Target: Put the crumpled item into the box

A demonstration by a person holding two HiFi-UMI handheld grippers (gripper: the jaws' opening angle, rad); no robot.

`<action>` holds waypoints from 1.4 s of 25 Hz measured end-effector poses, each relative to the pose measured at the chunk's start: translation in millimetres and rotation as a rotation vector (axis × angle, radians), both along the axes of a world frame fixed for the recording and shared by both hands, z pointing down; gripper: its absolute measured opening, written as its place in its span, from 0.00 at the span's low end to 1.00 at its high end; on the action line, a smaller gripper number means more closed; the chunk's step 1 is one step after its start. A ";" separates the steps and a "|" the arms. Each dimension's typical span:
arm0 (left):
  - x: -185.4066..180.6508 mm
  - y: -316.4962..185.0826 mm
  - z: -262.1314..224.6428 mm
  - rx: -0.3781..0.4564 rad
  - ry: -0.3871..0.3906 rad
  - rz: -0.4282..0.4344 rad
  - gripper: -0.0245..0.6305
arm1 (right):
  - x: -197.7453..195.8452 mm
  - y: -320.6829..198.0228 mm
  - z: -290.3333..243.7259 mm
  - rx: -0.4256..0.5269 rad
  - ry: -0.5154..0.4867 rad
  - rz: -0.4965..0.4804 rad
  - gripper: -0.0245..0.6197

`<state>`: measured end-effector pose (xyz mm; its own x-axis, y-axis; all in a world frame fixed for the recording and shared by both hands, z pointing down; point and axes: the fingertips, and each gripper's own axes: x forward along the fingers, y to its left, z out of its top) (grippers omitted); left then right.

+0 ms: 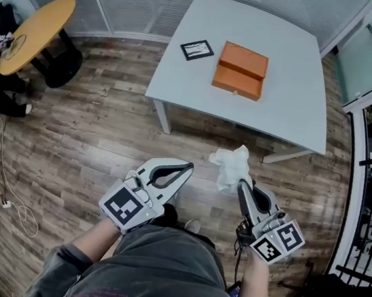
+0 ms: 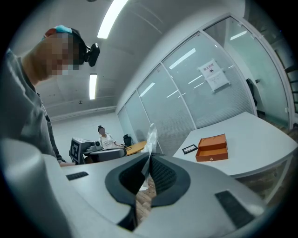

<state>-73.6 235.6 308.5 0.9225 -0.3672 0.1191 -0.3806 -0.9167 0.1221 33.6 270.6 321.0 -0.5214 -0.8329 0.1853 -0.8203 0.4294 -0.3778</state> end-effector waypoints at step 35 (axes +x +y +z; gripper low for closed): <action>-30.5 -143.0 -8.8 0.012 0.024 0.040 0.06 | -31.6 -143.3 -12.7 0.009 0.015 0.033 0.05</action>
